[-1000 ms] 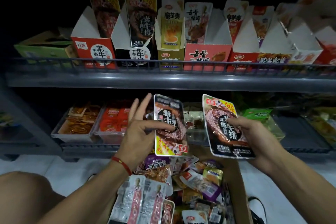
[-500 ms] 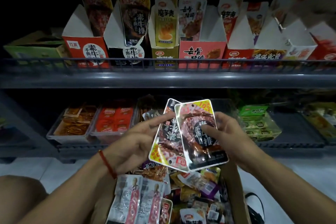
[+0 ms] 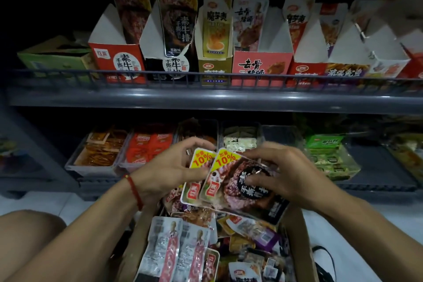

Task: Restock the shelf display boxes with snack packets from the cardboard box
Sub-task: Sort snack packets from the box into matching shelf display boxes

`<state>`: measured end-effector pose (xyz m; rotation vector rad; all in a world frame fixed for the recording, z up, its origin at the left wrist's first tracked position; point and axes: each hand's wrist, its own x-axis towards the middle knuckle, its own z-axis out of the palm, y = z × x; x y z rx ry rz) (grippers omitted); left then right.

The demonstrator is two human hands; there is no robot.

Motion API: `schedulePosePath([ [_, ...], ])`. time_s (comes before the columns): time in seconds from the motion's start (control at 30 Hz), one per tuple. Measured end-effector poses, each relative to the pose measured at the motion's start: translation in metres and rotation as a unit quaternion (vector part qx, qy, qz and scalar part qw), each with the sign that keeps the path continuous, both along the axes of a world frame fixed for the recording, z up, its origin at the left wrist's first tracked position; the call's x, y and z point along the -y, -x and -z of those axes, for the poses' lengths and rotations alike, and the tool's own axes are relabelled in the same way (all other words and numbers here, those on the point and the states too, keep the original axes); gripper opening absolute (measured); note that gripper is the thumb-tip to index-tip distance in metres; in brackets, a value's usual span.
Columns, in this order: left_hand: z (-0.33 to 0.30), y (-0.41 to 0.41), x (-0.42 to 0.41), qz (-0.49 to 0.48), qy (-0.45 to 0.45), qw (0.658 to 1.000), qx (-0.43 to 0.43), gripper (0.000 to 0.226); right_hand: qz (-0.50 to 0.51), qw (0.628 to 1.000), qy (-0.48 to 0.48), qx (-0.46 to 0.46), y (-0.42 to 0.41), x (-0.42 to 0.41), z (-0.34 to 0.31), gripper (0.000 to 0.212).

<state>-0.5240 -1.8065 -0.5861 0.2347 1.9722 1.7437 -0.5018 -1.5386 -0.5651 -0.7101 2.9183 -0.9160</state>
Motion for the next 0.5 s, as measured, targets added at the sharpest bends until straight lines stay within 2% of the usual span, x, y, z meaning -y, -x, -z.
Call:
schedulePosePath([
  [0.07,-0.003,-0.001,-0.004,-0.042,-0.052,0.997,0.040,0.035,0.007,1.000,0.010,-0.005,-0.001,0.008,0.000,0.059],
  [0.13,-0.004,-0.002,-0.008,-0.060,-0.074,0.994,0.054,0.038,0.038,0.999,0.021,0.024,-0.003,0.015,0.001,0.058],
  [0.2,-0.006,-0.003,-0.011,-0.080,-0.119,0.986,0.083,0.047,0.074,0.994,0.056,0.055,-0.005,0.022,0.003,0.031],
  [0.23,-0.007,-0.003,-0.011,-0.091,-0.144,0.981,0.097,0.055,0.092,0.987,0.106,0.073,-0.004,0.024,0.004,0.020],
  [0.27,-0.008,-0.002,-0.011,-0.100,-0.170,0.975,0.104,0.063,0.108,0.974,0.169,0.107,-0.001,0.025,0.007,0.020],
  [0.37,-0.005,-0.001,-0.008,-0.103,-0.232,0.964,0.082,0.078,0.142,0.902,0.352,0.206,0.005,0.027,0.005,0.017],
  [0.43,0.000,-0.006,-0.013,-0.067,-0.204,0.975,0.062,0.088,0.136,0.866,0.420,0.235,0.007,0.032,0.006,0.018],
  [0.5,0.008,-0.014,-0.025,-0.026,-0.149,0.988,0.037,0.079,0.143,0.830,0.477,0.251,0.006,0.040,0.010,0.020],
])
